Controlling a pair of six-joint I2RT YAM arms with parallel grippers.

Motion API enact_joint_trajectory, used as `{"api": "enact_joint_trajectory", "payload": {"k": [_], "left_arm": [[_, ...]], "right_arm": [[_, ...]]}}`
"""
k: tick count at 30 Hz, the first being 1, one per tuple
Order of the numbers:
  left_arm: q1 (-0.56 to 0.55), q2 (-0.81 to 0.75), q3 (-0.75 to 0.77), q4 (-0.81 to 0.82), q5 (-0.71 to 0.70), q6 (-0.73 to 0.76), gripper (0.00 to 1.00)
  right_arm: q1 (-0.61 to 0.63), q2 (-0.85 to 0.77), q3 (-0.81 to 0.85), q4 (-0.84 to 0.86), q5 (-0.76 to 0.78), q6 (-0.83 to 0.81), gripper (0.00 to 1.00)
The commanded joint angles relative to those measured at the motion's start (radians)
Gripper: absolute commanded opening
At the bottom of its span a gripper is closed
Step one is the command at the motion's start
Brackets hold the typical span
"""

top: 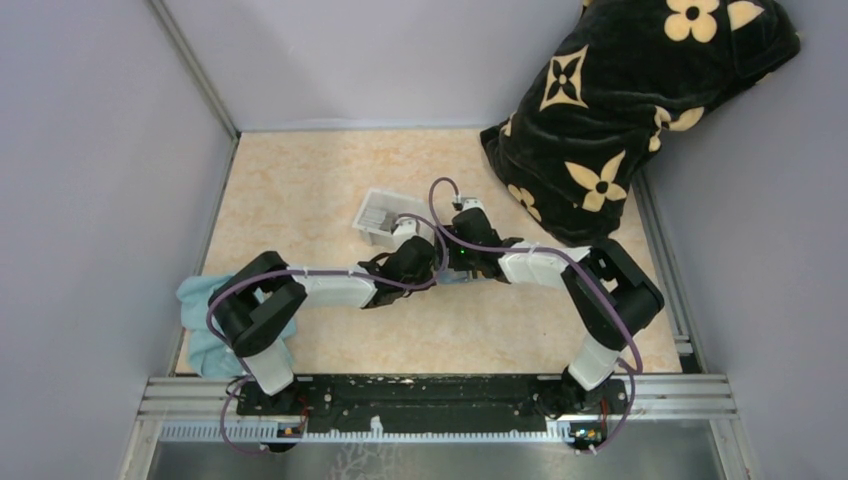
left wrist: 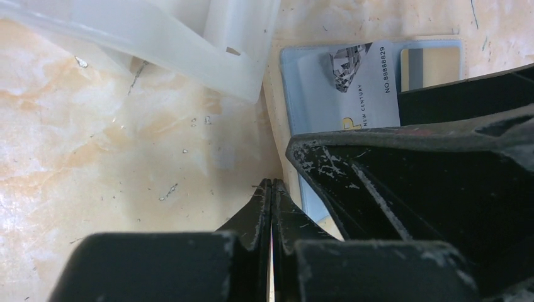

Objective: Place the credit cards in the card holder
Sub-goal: Insert the credit card into the card holder.

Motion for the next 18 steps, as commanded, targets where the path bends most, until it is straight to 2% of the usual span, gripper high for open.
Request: {"api": "enact_joint_trajectory", "payload": {"k": [1,18], "left_arm": [[-0.003,0.039,-0.074,-0.239,-0.003,0.008,0.0],[-0.005,-0.029,-0.14,-0.226,0.021,-0.024,0.0]], "right_arm": [[0.029,0.116,-0.027,-0.268,0.079,-0.012,0.78],[0.091,0.237,0.065,-0.434,0.27,0.03,0.82]]}}
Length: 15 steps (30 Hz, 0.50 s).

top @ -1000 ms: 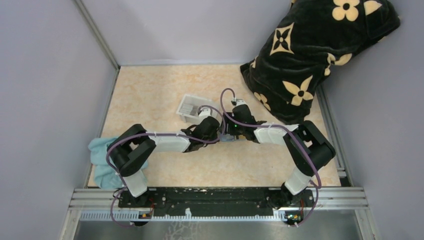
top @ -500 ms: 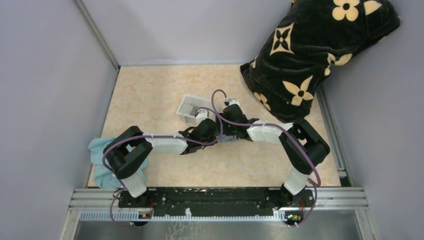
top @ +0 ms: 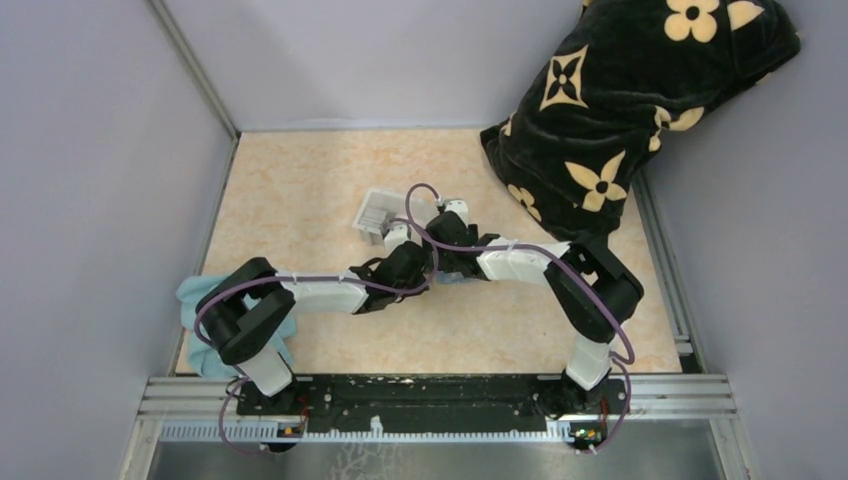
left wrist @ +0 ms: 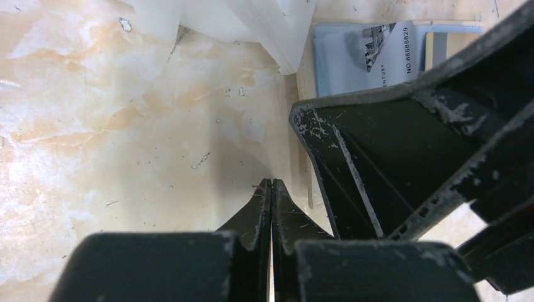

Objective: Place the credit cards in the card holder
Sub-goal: Insert the credit card into the card holder, then adjust the credit card in the card holder.

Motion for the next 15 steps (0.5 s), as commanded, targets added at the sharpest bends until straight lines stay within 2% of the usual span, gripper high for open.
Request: {"api": "enact_joint_trajectory", "payload": {"k": [1,15], "left_arm": [[-0.005,0.033,-0.083,-0.191,0.038,0.006,0.0],[-0.035,0.064,-0.081,-0.115,0.114,-0.009,0.0]], "right_arm": [[-0.01,0.144,-0.07,-0.268,0.043,0.039,0.82],[0.0,0.216,-0.077,-0.304,0.058,0.116,0.77]]}}
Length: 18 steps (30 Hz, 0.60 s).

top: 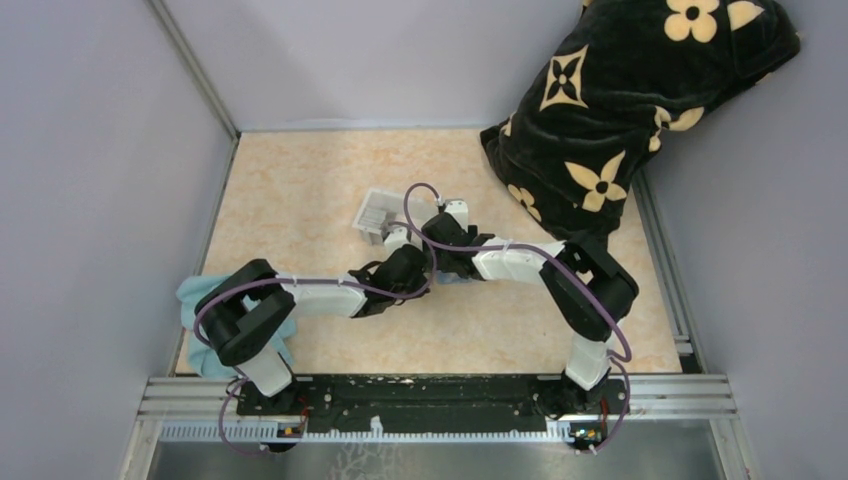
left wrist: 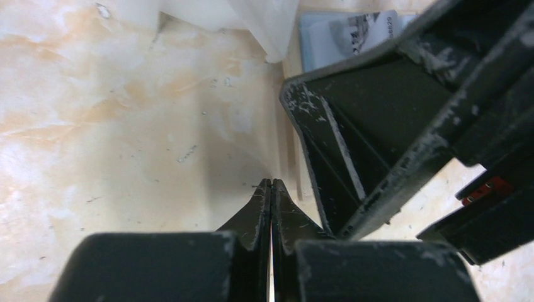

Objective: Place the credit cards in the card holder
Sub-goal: Adjust the credit card in the card holder.

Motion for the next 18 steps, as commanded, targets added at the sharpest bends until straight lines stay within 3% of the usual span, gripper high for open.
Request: {"api": "enact_joint_trajectory", "payload": {"k": [1,18], "left_arm": [[-0.031,0.084,-0.034,-0.173,0.086,0.009,0.0],[-0.039,0.119,-0.017,-0.149,0.122,0.009,0.0]], "right_arm": [[-0.018,0.189,-0.11,-0.265,-0.015,0.064,0.77],[0.044,0.31,-0.104,-0.277,-0.033,0.152,0.74]]}}
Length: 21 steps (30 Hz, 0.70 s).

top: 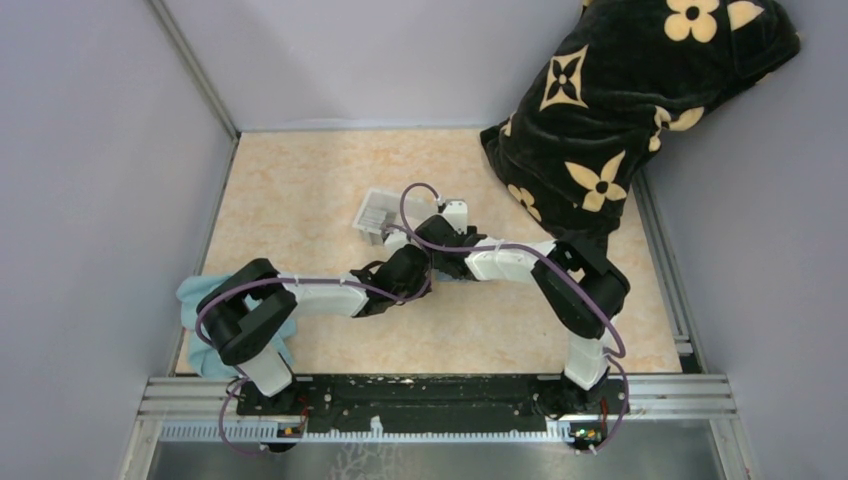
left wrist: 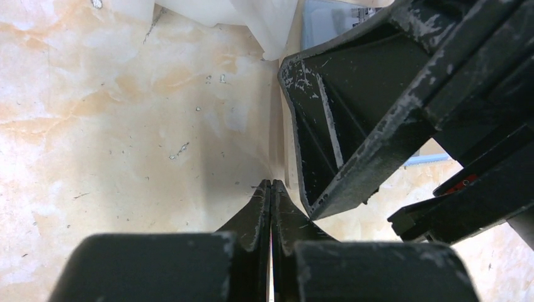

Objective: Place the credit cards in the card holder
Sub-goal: Adjust the credit card in the card holder.

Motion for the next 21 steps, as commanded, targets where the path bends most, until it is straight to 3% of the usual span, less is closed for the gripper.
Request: {"api": "enact_joint_trajectory", "payload": {"k": [1,11,16,21], "left_arm": [[-0.028,0.103,-0.032,-0.145,0.118,0.055,0.0],[-0.029,0.105,-0.043,-0.13,0.132,0.056,0.0],[-0.031,0.091,-0.063,-0.13,0.135,0.048,0.0],[-0.031,0.05,-0.096,-0.138,0.117,0.039,0.0]], "right_arm": [[0.017,0.268,-0.137,-0.247,-0.142,0.084,0.72],[0.041,0.257,-0.146,-0.259,-0.146,0.126,0.57],[0.047,0.237,-0.148,-0.277,-0.134,0.134,0.58],[0.047,0.197,-0.14,-0.313,-0.1,0.147,0.7]]}}
